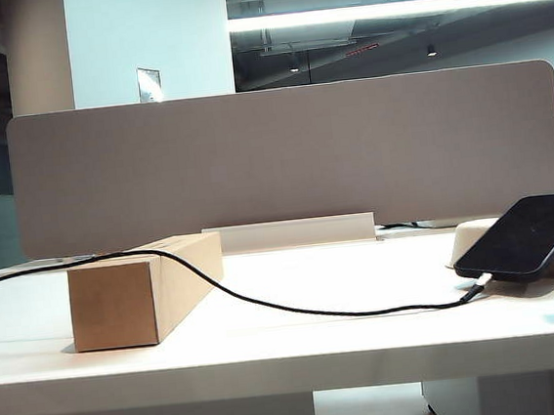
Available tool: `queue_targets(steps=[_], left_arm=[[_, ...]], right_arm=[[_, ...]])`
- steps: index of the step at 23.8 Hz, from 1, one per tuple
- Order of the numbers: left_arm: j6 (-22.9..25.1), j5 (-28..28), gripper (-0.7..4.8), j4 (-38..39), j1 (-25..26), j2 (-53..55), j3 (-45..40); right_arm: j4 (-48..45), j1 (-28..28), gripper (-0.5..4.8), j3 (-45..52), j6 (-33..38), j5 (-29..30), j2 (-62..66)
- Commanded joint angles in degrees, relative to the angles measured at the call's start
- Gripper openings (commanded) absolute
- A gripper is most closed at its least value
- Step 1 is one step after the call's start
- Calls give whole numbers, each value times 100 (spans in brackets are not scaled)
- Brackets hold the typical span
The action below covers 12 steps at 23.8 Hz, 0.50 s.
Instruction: Pick up the charging cable and the phone, plug the charging cable into the charging port on the phone, and finally place them back on the table.
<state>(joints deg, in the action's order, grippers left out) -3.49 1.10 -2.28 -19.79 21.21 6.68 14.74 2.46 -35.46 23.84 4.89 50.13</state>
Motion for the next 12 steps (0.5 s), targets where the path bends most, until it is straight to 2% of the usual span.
queue_targets(steps=[1,4,8,12], left_arm=[[2,-4,-6,-76,-7,-9,-2],[2,-2,-6,-79,-7,-9,-2],[2,-2,-6,-61,-7,-9,-2],[0,-4,-6,-9,-7,-9,-2]], right_arm=[[13,-4,75,304,-109,-118,-592],[-22,-4,61,686,-173,-111,-1252],[-20,-2,-2,1364,-330,-111,-2527],[24,7,-2,1799,-332,-68,-3442]])
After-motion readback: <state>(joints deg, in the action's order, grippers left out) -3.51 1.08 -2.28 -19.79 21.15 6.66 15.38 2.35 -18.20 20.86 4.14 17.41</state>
